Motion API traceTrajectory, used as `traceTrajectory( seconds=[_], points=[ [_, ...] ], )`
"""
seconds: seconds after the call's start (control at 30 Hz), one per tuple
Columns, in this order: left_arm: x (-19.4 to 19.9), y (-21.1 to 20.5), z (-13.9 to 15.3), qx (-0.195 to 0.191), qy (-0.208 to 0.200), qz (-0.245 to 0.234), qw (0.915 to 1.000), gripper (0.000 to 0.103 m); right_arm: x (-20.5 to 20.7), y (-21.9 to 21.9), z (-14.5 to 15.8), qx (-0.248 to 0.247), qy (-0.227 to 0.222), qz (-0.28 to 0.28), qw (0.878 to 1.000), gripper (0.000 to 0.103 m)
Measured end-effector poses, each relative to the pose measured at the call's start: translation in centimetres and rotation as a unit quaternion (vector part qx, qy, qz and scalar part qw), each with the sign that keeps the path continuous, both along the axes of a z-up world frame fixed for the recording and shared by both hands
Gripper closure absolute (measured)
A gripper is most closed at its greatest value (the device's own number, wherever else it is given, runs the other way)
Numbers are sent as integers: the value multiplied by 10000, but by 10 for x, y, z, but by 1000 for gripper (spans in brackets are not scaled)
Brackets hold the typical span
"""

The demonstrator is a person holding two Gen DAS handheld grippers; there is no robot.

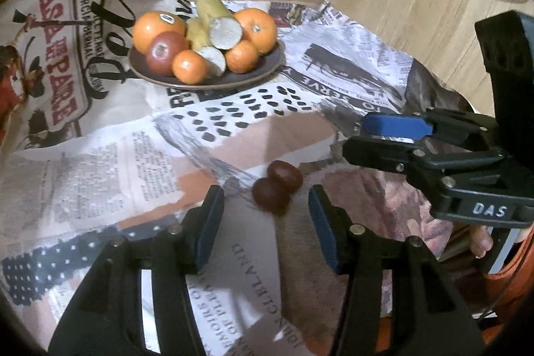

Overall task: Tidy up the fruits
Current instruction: 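Grasp a brown chestnut with the left tool while the right tool grasps another chestnut, then lower both chestnuts onto the plate beside the tangerines and open both tools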

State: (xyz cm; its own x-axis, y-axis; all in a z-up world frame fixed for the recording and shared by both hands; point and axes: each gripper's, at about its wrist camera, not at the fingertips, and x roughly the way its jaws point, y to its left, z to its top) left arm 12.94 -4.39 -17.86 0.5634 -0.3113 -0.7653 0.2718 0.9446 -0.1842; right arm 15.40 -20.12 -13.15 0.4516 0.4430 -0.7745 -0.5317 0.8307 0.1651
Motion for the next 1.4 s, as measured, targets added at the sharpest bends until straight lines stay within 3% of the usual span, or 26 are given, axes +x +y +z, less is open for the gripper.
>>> traceTrajectory(
  seconds=[0.17, 0.27, 0.6, 0.8, 0.93, 1.4],
  points=[
    [6, -4, -3, 65, -41, -69, 9999, 66, -4, 5, 1, 30, 6, 101, 9999, 60],
    [9, -4, -6, 71, -63, -62, 9999, 80, -5, 9, 1, 47, 14, 165, 9999, 60],
    [2, 35, 2, -98, -95, 311, 9994, 80, 2, 32, -9, 76, 204, 420, 9989, 60],
    [1, 61, 7, -173, -133, 539, 9983, 80, 9, 54, -21, -125, 328, 600, 9976, 72],
    [1, 68, 7, -244, -133, 580, 9979, 80, 10, 65, -26, -397, 219, 601, 9972, 86],
    [31, 63, 35, -279, -457, 419, 9977, 80, 27, 56, 2, -229, -36, 363, 9991, 86]
  ],
)
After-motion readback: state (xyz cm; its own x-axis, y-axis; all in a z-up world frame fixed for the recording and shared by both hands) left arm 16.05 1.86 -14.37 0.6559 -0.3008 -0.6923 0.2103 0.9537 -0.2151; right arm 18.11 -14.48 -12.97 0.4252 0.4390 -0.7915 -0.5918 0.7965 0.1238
